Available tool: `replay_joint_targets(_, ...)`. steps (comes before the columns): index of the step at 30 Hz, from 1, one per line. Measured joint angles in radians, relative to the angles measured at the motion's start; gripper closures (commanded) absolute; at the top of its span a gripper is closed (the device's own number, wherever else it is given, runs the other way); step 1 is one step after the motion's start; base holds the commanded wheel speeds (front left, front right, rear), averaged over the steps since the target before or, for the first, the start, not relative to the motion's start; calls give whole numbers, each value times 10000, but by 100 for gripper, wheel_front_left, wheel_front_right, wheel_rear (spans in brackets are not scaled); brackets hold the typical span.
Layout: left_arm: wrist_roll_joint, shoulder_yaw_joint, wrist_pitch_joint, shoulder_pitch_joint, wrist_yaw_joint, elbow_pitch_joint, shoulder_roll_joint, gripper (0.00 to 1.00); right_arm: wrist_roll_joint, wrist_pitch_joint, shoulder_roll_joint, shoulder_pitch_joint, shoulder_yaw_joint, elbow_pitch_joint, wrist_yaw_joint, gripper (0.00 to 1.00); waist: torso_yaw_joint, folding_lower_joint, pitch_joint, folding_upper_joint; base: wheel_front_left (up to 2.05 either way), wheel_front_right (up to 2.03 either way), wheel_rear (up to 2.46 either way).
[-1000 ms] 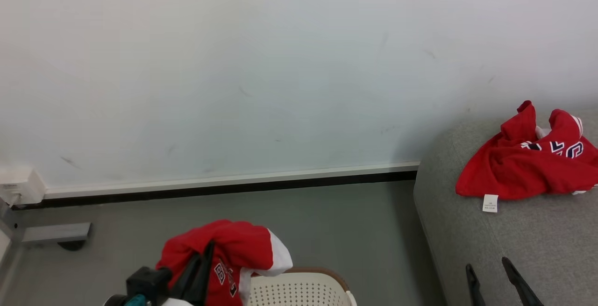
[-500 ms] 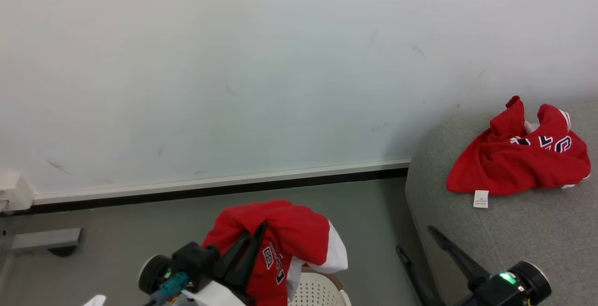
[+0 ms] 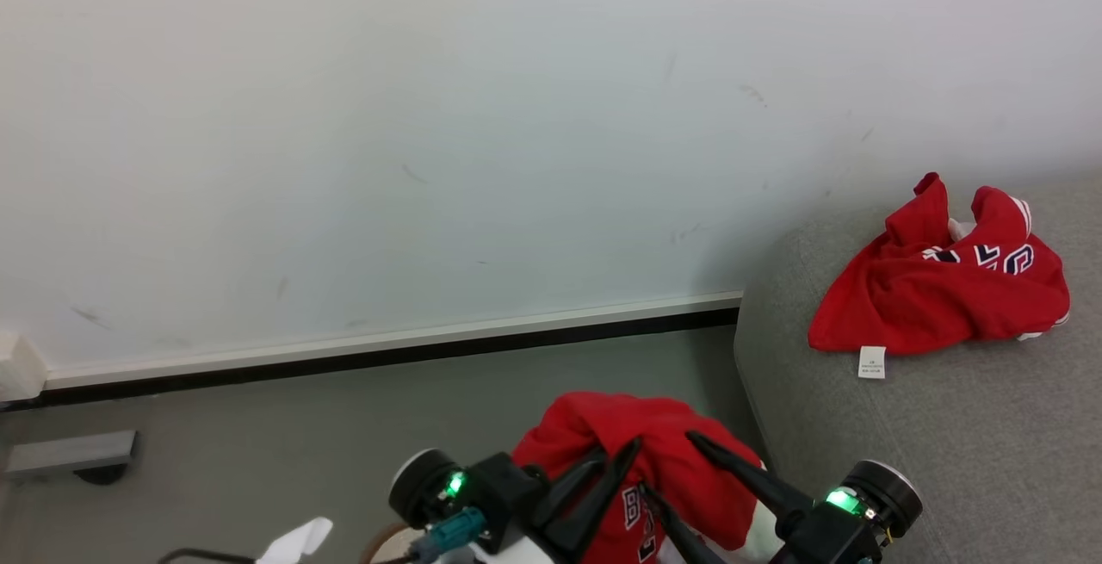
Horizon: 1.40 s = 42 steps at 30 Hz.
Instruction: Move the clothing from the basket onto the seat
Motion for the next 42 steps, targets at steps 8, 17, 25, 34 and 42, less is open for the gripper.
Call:
replay_joint_targets(8, -88, -1024, 244, -275, -140, -242, 190, 100, 173, -54, -307, -285, 337, 268, 0, 0, -91, 0, 31, 0, 0, 0, 0)
replay_joint_targets(17, -769, -1584, 485, -397, -173, -767, 337, 100, 403, -38, -594, -430, 433, 378, 0, 0, -122, 0, 49, 0, 0, 0, 0)
replay_joint_targets(25, -871, -1645, 468, -473, -136, -696, 500, 100, 853, 21, -577, -430, 560, 456, 0, 100, -112, 0, 108, 0, 0, 0, 0)
replay_joint_targets(34, -865, -1521, 194, -462, 161, -301, 562, 0, 955, -84, -598, -360, 10, 499, 13, 100, -316, 0, 209, 0, 0, 0, 0)
replay_joint_targets(42, -869, -1536, -46, -375, 307, 40, 550, 0, 782, -111, -765, -58, -884, 276, 13, 100, -1015, 0, 317, 0, 0, 0, 0)
